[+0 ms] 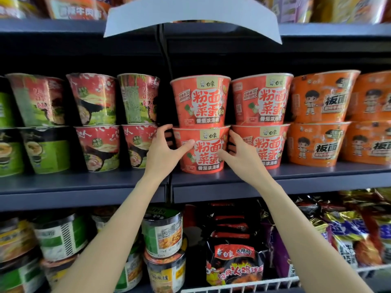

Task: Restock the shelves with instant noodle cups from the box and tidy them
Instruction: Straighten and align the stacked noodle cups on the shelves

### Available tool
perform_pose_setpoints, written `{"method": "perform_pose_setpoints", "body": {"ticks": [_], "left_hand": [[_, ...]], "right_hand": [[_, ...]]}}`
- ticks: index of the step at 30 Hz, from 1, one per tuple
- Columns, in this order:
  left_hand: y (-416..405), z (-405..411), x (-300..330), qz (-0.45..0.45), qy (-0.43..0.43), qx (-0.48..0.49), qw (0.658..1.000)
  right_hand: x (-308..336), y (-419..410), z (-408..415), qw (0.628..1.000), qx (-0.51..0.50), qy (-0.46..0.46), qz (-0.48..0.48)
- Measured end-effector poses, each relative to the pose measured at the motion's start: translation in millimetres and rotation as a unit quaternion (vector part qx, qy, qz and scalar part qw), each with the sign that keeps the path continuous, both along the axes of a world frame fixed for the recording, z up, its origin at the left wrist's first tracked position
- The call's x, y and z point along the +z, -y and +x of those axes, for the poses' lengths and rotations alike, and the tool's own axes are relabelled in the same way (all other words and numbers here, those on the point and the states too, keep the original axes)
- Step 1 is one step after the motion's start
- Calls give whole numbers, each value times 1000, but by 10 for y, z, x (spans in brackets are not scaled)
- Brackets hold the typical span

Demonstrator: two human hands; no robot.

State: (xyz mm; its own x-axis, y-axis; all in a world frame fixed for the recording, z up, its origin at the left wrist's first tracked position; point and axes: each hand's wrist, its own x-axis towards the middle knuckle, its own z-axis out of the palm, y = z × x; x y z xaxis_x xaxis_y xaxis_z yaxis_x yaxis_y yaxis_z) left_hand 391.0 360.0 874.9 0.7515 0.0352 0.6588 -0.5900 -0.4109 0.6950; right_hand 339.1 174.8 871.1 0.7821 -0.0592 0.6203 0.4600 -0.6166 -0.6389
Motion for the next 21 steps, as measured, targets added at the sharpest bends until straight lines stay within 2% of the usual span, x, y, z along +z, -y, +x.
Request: {"method": "perform_pose_setpoints", "body": {"ticks": [3,5,9,11,15,21], "left_hand": [[-58,-14,146,-31,41,-15,999],[-52,-39,281,-58,53,-52,996],[95,-78,433,-47,15,-109,993],[157,-65,429,-30,20,-115,993],[153,-35,368,-34,50,-92,994],[156,-28,302,8,79,-57,995]], "right_hand": [[75,5,-80,987,-42,151,33],[209,-27,-95,979,-38,196,33],[433,-127,118,993,-30,114,-13],[461,-148,202,998,-11,65,-4],[413,-89,247,998,6,60,-8],[373,-51,170,997,34,69,15]]}}
